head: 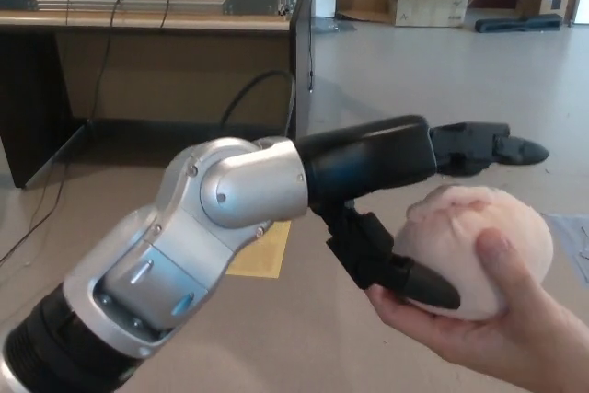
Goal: The robot extends its left hand to pick up an emotional support dumpling from the palm of a person and brings its hand down by its side. Then it extends its arm again to hand the dumpling back to the person.
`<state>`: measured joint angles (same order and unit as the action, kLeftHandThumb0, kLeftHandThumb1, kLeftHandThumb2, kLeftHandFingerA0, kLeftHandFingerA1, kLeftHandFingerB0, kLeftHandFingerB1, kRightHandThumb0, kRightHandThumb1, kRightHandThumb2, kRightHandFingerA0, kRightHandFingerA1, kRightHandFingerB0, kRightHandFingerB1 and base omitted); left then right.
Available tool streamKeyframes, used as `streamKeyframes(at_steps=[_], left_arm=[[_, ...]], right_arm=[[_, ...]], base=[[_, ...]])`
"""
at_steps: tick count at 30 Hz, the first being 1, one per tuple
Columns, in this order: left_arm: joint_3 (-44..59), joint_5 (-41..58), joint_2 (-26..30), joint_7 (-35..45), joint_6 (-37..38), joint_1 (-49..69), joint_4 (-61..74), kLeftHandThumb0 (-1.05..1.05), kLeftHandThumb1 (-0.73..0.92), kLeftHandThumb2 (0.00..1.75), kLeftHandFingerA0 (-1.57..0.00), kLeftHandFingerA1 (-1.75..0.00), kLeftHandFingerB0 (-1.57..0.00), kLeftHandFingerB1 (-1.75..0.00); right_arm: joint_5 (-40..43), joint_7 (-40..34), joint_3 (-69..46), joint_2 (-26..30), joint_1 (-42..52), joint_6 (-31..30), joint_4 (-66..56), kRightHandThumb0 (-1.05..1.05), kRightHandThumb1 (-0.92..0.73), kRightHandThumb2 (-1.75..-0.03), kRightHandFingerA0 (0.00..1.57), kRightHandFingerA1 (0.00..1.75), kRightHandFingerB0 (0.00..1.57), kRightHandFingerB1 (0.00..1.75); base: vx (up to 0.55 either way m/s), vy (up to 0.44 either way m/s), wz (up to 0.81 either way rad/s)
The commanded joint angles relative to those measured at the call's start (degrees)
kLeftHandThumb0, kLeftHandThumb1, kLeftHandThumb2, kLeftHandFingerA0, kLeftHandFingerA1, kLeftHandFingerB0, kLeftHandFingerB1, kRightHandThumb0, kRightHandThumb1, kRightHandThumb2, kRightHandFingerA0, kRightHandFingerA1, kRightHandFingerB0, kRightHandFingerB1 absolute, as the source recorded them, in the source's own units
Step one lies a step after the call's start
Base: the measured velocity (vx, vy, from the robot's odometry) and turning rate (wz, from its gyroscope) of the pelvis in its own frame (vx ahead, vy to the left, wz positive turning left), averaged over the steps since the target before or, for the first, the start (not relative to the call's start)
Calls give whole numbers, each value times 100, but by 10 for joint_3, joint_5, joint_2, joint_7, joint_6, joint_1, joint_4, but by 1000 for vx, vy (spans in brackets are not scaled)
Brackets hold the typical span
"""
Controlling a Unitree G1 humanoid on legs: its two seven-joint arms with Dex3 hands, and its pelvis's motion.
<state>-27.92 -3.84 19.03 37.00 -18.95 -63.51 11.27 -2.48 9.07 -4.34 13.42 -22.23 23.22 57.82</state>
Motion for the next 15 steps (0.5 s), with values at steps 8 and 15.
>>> streamKeyframes(at_steps=[8, 15], left_arm=[[58, 28, -7, 54, -31, -25, -10, -79, 42, 88, 0, -4, 0, -5], [153, 90, -2, 77, -42, -66, -30, -90, 52, 58, 0, -1, 0, -4]], right_arm=[[7, 2, -5, 7, -7, -9, 6, -46, -59, -58, 80, 49, 44, 34], [7, 10, -4, 6, -7, 5, 4, -43, -61, -58, 67, 45, 44, 34]], base=[[0, 0, 0], [0, 0, 0]])
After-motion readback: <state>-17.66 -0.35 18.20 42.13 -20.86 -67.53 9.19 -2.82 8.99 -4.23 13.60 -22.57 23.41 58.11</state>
